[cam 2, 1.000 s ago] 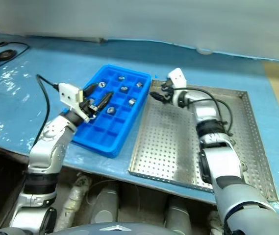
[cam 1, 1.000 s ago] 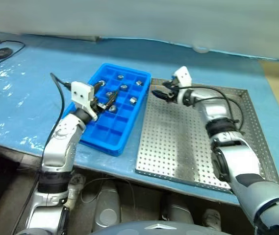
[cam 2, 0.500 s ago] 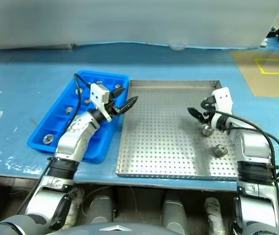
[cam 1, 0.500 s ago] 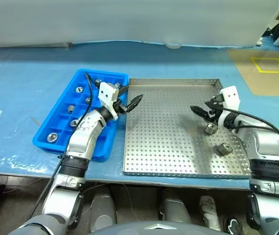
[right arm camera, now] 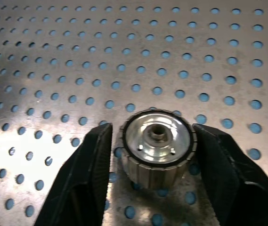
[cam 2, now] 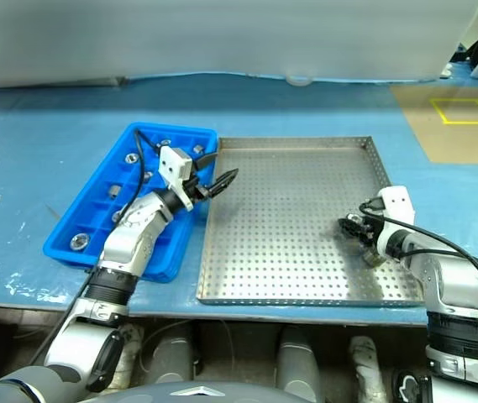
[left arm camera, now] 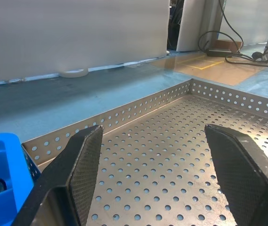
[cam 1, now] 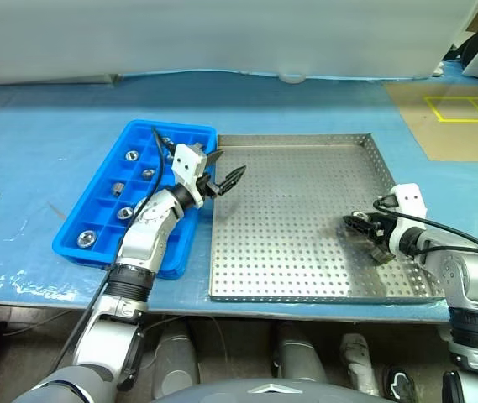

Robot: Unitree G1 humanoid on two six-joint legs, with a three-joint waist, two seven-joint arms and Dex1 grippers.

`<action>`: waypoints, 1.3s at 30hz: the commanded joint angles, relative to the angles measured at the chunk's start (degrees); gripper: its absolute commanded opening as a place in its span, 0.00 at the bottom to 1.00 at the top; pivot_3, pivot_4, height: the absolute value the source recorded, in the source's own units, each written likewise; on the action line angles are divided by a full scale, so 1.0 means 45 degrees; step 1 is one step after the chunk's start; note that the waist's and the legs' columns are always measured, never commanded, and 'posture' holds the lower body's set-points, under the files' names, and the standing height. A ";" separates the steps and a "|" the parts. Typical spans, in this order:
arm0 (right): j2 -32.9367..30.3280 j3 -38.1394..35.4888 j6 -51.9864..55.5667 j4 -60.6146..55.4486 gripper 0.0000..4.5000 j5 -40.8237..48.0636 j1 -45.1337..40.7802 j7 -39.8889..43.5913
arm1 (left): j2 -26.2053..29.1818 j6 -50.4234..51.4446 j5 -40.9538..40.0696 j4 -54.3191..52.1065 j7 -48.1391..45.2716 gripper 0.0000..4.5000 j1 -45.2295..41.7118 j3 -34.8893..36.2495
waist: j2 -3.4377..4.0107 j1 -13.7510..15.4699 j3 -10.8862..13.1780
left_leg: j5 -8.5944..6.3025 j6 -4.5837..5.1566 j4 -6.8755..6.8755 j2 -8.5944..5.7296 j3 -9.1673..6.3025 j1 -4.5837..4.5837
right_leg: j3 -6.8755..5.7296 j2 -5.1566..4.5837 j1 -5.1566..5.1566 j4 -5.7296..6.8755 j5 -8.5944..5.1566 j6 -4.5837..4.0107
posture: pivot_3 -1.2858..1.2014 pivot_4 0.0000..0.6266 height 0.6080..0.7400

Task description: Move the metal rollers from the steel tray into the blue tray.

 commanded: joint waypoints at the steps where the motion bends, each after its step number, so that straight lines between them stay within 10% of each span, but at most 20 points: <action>1: 0.0044 0.0112 -0.0337 -0.0386 0.40 0.0275 -0.0292 -0.0053 | 0.0005 -0.0370 0.0158 -0.0213 0.0172 0.81 -0.0192 0.0085 | 0.0000 0.0012 0.0000 | 0.0000 0.0000 0.0000 0.0000 0.0002 0.0000 | 0.0001 -0.0001 0.0000 0.0000 -0.0015 0.0024 | 0.46 0.24 1.00; 22: 0.4329 0.6779 -0.6311 0.5615 0.36 -0.0176 -0.8229 0.6279 | 0.1190 0.1311 0.0756 -0.5462 0.5909 0.81 0.3430 0.3978 | -0.0010 0.1261 0.0007 | -0.0010 0.0015 -0.0006 0.0017 -0.0044 -0.0128 | -0.0104 -0.0024 -0.0070 0.0006 0.0020 -0.0075 | 0.68 0.24 1.00; 39: 0.6892 0.8025 -0.8578 0.9898 0.36 -0.2077 -0.9408 0.7489 | 0.1220 0.2635 0.0913 -0.8840 0.7209 0.81 0.6494 0.4900 | -0.0015 0.3352 0.0011 | 0.0000 -0.0017 -0.0022 0.0016 -0.0258 -0.0145 | -0.0230 -0.0025 -0.0010 0.0027 -0.0017 -0.0021 | 0.76 0.24 1.00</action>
